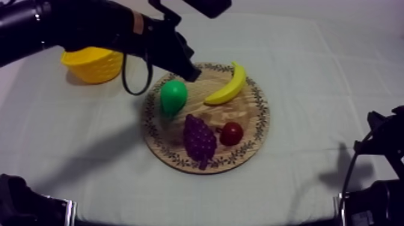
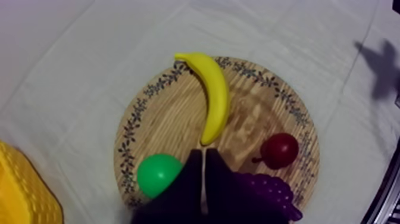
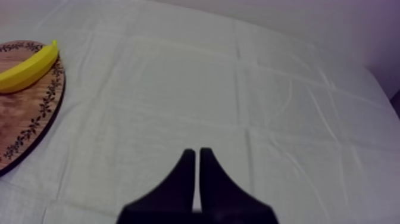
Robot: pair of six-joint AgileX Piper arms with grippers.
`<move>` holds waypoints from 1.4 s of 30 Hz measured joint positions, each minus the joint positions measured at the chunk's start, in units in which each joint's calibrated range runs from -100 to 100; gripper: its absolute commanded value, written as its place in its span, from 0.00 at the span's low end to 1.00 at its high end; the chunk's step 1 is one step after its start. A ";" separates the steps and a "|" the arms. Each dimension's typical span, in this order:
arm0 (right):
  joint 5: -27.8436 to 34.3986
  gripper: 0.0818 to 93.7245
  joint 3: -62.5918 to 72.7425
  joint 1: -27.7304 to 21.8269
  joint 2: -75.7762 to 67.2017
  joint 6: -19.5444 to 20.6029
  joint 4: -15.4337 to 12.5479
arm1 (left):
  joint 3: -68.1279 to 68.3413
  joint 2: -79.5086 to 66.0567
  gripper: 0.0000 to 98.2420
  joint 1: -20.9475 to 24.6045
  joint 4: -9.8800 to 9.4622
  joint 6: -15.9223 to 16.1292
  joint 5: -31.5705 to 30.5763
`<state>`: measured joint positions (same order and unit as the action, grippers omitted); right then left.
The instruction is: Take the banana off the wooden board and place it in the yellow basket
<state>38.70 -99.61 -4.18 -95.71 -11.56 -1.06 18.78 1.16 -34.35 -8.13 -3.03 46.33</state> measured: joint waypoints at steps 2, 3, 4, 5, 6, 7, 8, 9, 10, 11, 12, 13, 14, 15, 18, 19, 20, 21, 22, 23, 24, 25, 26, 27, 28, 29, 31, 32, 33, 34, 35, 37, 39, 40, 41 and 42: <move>0.00 0.00 0.00 0.00 0.00 0.00 0.00 | -0.55 1.56 0.00 -0.24 0.14 -0.16 0.00; 0.00 0.00 0.00 0.00 0.00 0.00 0.00 | -0.62 2.09 0.00 -0.33 0.15 -0.21 0.11; 0.00 0.00 0.00 0.00 0.00 0.00 0.00 | -0.99 2.68 0.00 -0.49 0.20 -0.27 0.27; 0.00 0.00 0.00 0.00 0.00 0.00 0.00 | -1.21 3.15 0.00 -0.56 0.22 -0.31 0.27; 0.00 0.00 0.00 0.00 0.00 0.00 0.00 | -1.42 3.44 0.00 -0.55 0.27 -0.42 0.36; 0.00 0.00 0.00 0.00 0.00 0.00 0.00 | -1.68 3.69 0.00 -0.64 0.33 -0.51 0.65; 0.00 0.00 0.00 0.00 0.00 0.00 0.00 | -1.90 4.06 0.03 -0.65 0.49 -0.55 0.73; 0.00 0.00 0.00 0.00 0.00 0.00 0.00 | -1.96 4.12 0.12 -0.69 0.63 -0.55 0.82; 0.00 0.00 0.00 0.00 0.00 0.00 0.00 | -2.32 4.35 0.24 -0.69 0.90 -0.45 0.95; 0.00 0.00 0.00 0.00 0.00 0.00 0.00 | -2.56 4.53 0.34 -0.69 1.09 -0.42 1.03; 0.00 0.00 0.00 0.00 0.00 0.00 0.00 | -2.74 4.60 0.42 -0.69 1.25 -0.45 1.26; 0.00 0.00 0.00 0.00 0.00 0.00 0.00 | -2.75 4.73 0.49 -0.69 1.31 -0.47 1.46; 0.00 0.00 0.00 0.00 0.00 0.00 0.00 | -2.95 4.81 0.55 -0.74 1.44 -0.56 1.62; 0.00 0.00 0.00 0.00 0.00 0.00 0.00 | -3.02 4.86 0.60 -0.77 1.51 -0.64 1.66; 0.00 0.00 0.00 0.00 0.00 0.00 0.00 | -3.36 4.86 0.66 -0.82 1.60 -1.07 2.19; 0.00 0.00 0.00 0.00 0.00 0.00 0.00 | -3.43 4.93 0.66 -0.82 1.60 -1.20 2.44; 0.00 0.00 0.00 0.00 0.00 0.00 0.00 | -3.51 5.01 0.67 -0.82 1.60 -1.39 2.62; 0.00 0.00 0.00 0.00 0.00 0.00 0.00 | -3.51 5.07 0.67 -0.82 1.65 -1.47 2.74; 0.00 0.00 0.00 0.00 0.00 0.00 0.00 | -3.51 5.23 0.67 -0.82 1.65 -1.50 2.74; 0.00 0.00 0.00 0.00 0.00 0.00 0.00 | -3.51 5.39 0.66 -0.82 1.65 -1.50 2.80; 0.00 0.00 0.00 0.00 0.00 0.00 0.00 | -3.51 5.53 0.65 -0.82 1.71 -1.47 2.80; 0.00 0.00 0.00 0.00 0.00 0.00 0.00 | -3.58 5.63 0.64 -0.82 1.71 -1.44 2.80; 0.00 0.00 0.00 0.00 0.00 0.00 0.00 | -3.58 5.80 0.63 -0.86 1.71 -1.44 2.80; 0.00 0.00 0.00 0.00 0.00 0.00 0.00 | -3.77 6.01 0.63 -0.86 1.71 -1.48 2.70; 0.00 0.00 0.00 0.00 0.00 0.00 0.00 | -3.90 6.13 0.62 -0.90 1.79 -1.52 2.61; 0.00 0.00 0.00 0.00 0.00 0.00 0.00 | -4.10 6.49 0.62 -0.90 1.86 -1.52 2.69; 0.00 0.00 0.00 0.00 0.00 0.00 0.00 | -4.63 7.33 0.61 -0.90 2.23 -1.52 2.69; 0.00 0.00 0.00 0.00 0.00 0.00 0.00 | -4.97 7.87 0.60 -0.86 2.36 -1.39 2.88; 0.00 0.00 0.00 0.00 0.00 0.00 0.00 | -5.50 8.55 0.60 -0.76 2.64 -1.24 2.97; 0.00 0.00 0.00 0.00 0.00 0.00 0.00 | -6.06 9.28 0.60 -0.67 2.91 -1.03 3.18; 0.00 0.00 0.00 0.00 0.00 0.00 0.00 | -6.56 9.93 0.60 -0.58 3.11 -0.86 3.52; 0.00 0.00 0.00 0.00 0.00 0.00 0.00 | -8.27 11.95 0.60 -0.49 3.67 -0.53 4.76; 0.00 0.00 0.00 0.00 0.00 0.00 0.00 | -10.62 14.06 0.60 -0.45 3.99 -0.32 6.70; 0.00 0.00 0.00 0.00 0.00 0.00 0.00 | -12.06 15.40 0.60 -0.41 4.12 -0.25 7.79; 0.00 0.00 0.00 0.00 0.00 0.00 0.00 | -13.26 16.49 0.60 -0.41 4.18 -0.21 8.81; 0.00 0.00 0.00 0.00 0.00 0.00 0.00 | -14.91 18.00 0.61 -0.31 4.38 -0.18 10.42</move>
<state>38.70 -99.61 -4.18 -95.71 -11.56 -1.06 3.87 19.16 -34.66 -3.75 -3.21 56.75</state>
